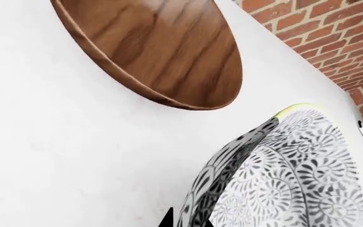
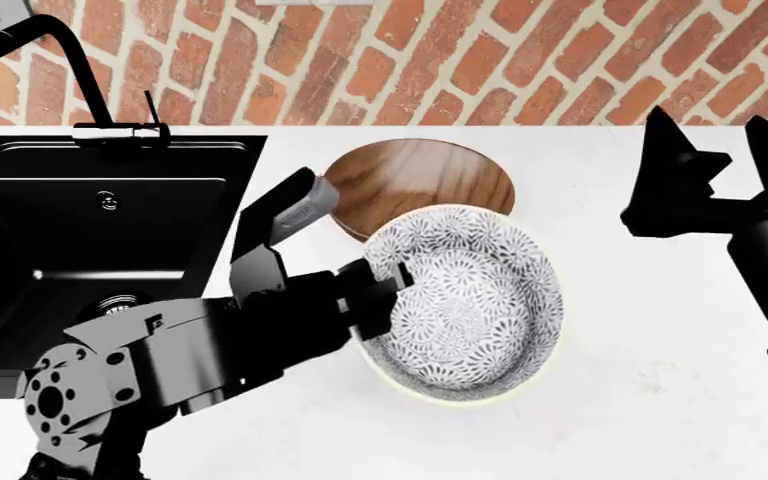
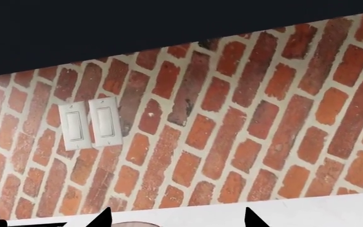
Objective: Stack the bowls in the sink.
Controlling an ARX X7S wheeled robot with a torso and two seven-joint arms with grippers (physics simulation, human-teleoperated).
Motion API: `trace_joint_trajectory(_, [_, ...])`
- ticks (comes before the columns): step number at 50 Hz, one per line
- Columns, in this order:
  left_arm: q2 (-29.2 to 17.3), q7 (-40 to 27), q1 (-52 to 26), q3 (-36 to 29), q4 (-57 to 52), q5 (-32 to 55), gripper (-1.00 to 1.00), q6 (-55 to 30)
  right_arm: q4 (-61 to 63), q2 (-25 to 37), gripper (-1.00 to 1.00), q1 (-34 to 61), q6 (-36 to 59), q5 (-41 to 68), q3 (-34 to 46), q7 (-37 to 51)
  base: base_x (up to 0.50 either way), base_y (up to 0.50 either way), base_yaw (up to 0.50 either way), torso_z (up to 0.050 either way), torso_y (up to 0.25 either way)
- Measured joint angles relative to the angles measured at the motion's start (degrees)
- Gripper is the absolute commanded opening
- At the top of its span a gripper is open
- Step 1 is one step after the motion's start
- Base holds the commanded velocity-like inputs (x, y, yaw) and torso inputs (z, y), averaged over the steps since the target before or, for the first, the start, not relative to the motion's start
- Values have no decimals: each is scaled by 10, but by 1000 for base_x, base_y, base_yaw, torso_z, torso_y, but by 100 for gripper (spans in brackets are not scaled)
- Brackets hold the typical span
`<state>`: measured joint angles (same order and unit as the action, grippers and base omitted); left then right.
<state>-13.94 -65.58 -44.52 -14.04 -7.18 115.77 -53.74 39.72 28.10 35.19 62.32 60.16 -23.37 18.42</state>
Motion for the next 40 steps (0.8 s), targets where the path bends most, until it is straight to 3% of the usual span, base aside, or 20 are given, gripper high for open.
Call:
trace_joint_trajectory(25, [-61,-40,10,70,-84,9,-100,47,-78,-28,100,61,19,8,45,27,0,0,0,0,0])
trace_joint_trajectory(40, [-99,-62,51,131,-130,5,-100,87,-233,-97,100,137,95,151,4,161,0,0,0,0,1])
